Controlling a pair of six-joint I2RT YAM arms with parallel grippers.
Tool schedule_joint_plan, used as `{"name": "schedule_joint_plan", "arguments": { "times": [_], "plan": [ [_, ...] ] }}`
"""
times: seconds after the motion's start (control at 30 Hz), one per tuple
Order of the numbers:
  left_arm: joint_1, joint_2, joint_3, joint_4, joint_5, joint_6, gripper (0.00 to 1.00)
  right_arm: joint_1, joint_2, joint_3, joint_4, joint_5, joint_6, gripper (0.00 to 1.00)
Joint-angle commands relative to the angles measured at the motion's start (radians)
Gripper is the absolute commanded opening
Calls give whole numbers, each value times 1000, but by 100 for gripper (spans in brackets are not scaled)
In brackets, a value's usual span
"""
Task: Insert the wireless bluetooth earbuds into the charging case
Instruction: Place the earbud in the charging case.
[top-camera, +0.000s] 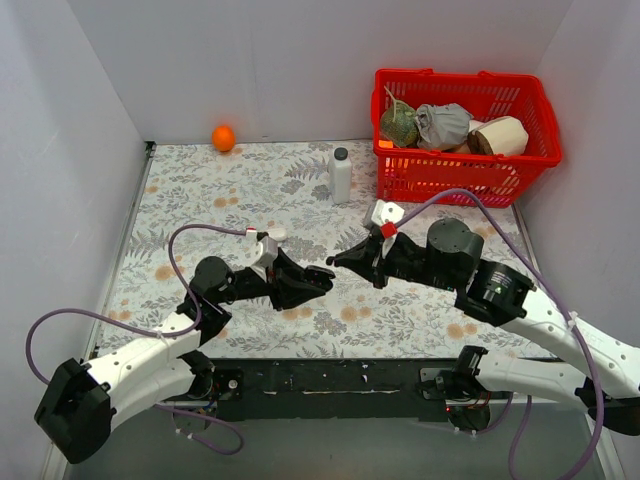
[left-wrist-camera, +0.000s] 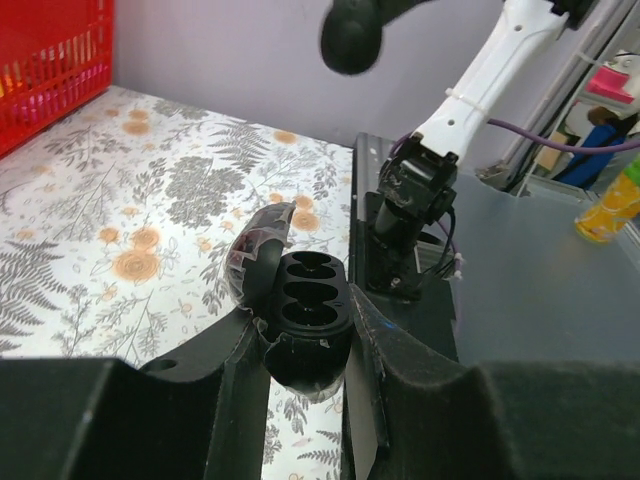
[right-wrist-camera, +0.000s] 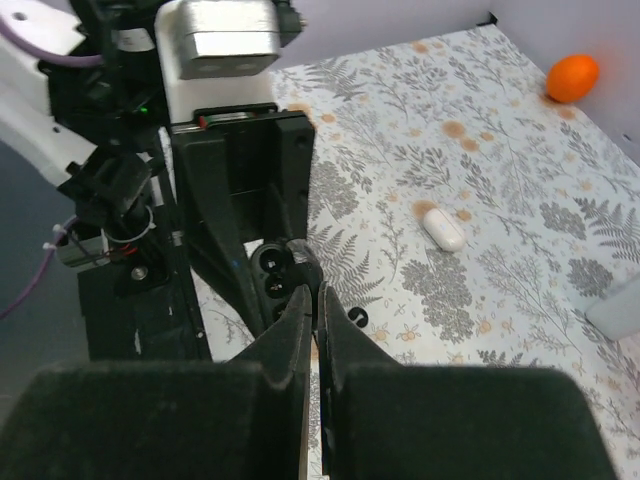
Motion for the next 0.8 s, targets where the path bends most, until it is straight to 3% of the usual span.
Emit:
{"name": "schedule_joint_plan", "arguments": {
  "times": [0.0,0.77],
  "plan": [
    [17,35,52,153,104,-51,0,16,-37,7,0,-105,-60,1],
    [26,69,58,268,86,-132,0,36,-28,-82,53,-122,-40,1]
  ]
}}
